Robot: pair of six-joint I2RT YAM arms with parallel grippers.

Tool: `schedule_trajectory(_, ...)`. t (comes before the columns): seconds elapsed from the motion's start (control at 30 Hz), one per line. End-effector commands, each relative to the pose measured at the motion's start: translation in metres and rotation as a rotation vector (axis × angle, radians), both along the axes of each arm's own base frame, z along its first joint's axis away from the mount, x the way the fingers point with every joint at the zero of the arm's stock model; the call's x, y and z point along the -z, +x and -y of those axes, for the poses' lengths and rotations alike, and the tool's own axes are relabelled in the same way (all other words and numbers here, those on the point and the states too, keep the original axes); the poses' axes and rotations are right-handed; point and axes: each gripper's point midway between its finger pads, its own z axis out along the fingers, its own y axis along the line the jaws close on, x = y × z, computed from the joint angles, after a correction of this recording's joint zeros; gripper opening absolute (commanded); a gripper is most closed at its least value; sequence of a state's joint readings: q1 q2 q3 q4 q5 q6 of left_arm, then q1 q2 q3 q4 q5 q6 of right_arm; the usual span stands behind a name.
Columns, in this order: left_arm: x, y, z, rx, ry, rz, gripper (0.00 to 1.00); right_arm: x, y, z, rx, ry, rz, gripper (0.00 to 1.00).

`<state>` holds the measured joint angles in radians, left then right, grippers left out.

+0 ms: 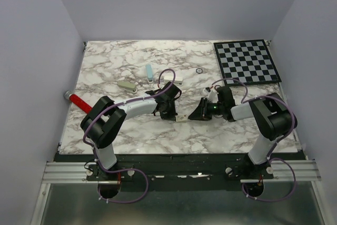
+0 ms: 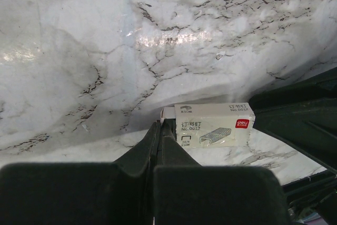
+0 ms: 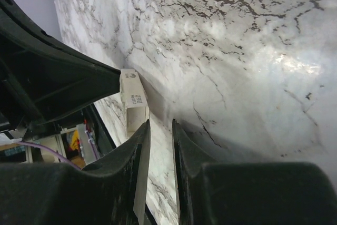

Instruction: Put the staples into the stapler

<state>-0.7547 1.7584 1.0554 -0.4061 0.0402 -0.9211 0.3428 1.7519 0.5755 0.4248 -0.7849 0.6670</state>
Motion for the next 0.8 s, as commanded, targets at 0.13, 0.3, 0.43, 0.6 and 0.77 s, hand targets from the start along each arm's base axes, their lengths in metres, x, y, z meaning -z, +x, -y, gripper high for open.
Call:
schedule_trajectory(0.13, -0.003, -0.003, -0.002, -0.002, -0.009, -0.006, 0.0, -0.002, 0.001, -0.009, -0.034, 0.069, -0.017, 0.31)
schedule_trajectory(0.3, -0.003, -0.003, -0.001, 0.001, -0.009, -0.006, 0.0, -0.002, 0.003, -0.011, -0.038, 0.08, -0.017, 0.31)
schedule_trajectory(0.43, -0.003, -0.003, -0.002, 0.002, -0.008, -0.003, 0.0, -0.001, 0.003, -0.014, -0.045, 0.083, -0.021, 0.31)
schedule_trajectory(0.6, -0.006, -0.002, -0.001, 0.002, -0.015, 0.003, 0.0, -0.001, 0.002, -0.017, -0.055, 0.104, -0.036, 0.27)
schedule_trajectory(0.77, -0.007, -0.001, 0.0, 0.005, -0.019, 0.008, 0.0, -0.003, 0.002, -0.018, -0.058, 0.117, -0.033, 0.19)
